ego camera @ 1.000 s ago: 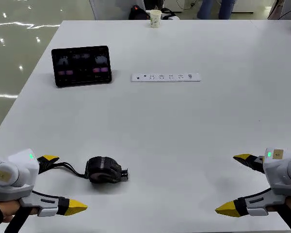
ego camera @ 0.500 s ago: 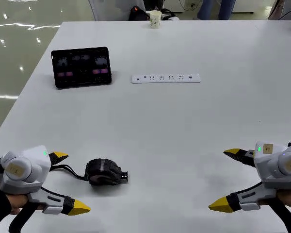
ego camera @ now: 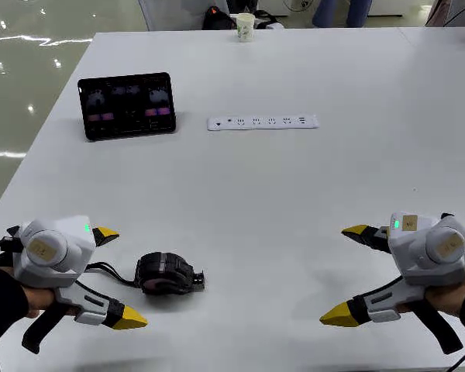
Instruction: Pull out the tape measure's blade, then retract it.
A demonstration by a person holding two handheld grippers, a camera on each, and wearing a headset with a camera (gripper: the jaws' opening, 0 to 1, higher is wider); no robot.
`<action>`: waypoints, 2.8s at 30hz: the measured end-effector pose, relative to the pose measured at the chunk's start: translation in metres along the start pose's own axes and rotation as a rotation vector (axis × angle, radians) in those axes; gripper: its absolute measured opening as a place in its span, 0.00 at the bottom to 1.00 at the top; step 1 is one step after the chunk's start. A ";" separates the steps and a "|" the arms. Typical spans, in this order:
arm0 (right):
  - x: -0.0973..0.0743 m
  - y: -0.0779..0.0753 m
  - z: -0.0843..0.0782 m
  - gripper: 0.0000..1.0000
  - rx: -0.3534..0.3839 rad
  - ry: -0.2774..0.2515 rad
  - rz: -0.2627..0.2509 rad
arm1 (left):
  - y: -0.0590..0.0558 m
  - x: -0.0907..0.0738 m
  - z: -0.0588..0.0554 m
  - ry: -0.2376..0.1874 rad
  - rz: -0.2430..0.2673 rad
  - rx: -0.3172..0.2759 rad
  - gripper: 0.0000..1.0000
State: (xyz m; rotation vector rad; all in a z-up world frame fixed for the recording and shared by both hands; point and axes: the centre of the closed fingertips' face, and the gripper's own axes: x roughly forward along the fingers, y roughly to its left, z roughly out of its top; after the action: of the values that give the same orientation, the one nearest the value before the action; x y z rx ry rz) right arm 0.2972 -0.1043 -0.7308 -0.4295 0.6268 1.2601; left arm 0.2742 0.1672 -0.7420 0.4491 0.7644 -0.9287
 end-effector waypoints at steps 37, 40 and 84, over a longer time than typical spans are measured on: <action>0.073 0.024 0.051 0.99 -0.080 -0.006 0.108 | -0.007 0.045 0.012 0.154 -0.171 0.202 0.61; 0.079 0.025 0.056 0.99 -0.073 -0.010 0.113 | -0.007 0.051 0.010 0.175 -0.180 0.226 0.57; 0.174 0.056 0.056 0.22 -0.219 0.154 0.208 | -0.005 0.060 0.006 0.218 -0.150 0.301 0.31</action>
State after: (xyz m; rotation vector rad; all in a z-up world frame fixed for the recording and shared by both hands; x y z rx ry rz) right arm 0.2854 0.0739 -0.7991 -0.6614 0.6791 1.5117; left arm 0.2942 0.1276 -0.7831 0.7744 0.8678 -1.1538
